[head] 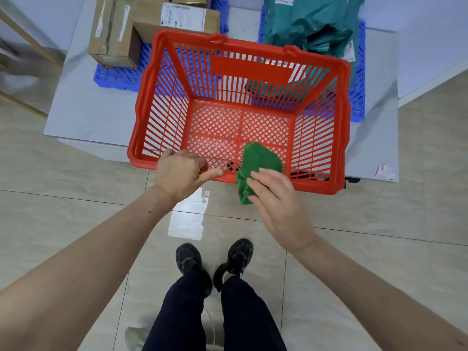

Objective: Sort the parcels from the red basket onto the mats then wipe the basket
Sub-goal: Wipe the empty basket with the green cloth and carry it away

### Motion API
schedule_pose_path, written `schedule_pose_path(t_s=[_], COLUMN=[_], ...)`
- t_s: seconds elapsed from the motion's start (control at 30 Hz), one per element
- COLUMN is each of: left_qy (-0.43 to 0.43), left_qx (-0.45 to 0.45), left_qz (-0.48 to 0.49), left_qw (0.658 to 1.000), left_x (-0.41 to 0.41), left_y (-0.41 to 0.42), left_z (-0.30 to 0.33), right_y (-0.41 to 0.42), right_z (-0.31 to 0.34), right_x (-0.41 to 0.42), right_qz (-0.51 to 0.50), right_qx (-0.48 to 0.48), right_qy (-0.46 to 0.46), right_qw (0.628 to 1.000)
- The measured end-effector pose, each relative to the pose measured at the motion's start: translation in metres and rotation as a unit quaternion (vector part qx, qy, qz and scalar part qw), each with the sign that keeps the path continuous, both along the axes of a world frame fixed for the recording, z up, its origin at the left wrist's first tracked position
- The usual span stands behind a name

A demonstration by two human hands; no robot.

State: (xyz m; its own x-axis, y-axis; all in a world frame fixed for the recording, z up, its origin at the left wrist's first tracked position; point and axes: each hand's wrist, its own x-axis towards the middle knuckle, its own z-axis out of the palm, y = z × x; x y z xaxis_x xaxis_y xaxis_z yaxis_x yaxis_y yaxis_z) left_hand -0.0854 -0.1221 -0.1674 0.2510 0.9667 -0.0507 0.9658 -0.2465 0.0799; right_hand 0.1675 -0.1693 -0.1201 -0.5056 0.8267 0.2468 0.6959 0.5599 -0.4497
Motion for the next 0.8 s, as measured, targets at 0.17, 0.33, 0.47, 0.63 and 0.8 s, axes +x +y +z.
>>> schedule_pose_path(t_s=[0.17,0.33,0.47,0.63,0.8], left_qy=[0.005,-0.007,-0.011,-0.006,-0.009], left_qx=[0.017,0.01,0.016,0.024,0.04], left_qz=[-0.016,-0.022,-0.023,-0.034,-0.038], left_qw=[1.0,1.0,1.0,0.999,0.998], left_x=[-0.003,-0.004,-0.005,-0.005,-0.006], left_y=[-0.001,0.0,0.001,0.001,-0.003], left_z=[-0.002,-0.001,-0.002,-0.003,-0.005], right_y=[-0.016,0.03,0.053,0.012,-0.014], right_z=[-0.023,-0.017,0.003,-0.007,-0.033], right_x=[-0.006,-0.016,-0.02,-0.022,-0.028], right_qz=[0.022,-0.223,-0.26,-0.091,-0.119], right_qx=[0.068,0.02,-0.013,-0.008,-0.045], right_qy=[-0.039,0.045,0.145,0.103,-0.048], right_qw=[0.997,0.974,0.954,0.991,0.991])
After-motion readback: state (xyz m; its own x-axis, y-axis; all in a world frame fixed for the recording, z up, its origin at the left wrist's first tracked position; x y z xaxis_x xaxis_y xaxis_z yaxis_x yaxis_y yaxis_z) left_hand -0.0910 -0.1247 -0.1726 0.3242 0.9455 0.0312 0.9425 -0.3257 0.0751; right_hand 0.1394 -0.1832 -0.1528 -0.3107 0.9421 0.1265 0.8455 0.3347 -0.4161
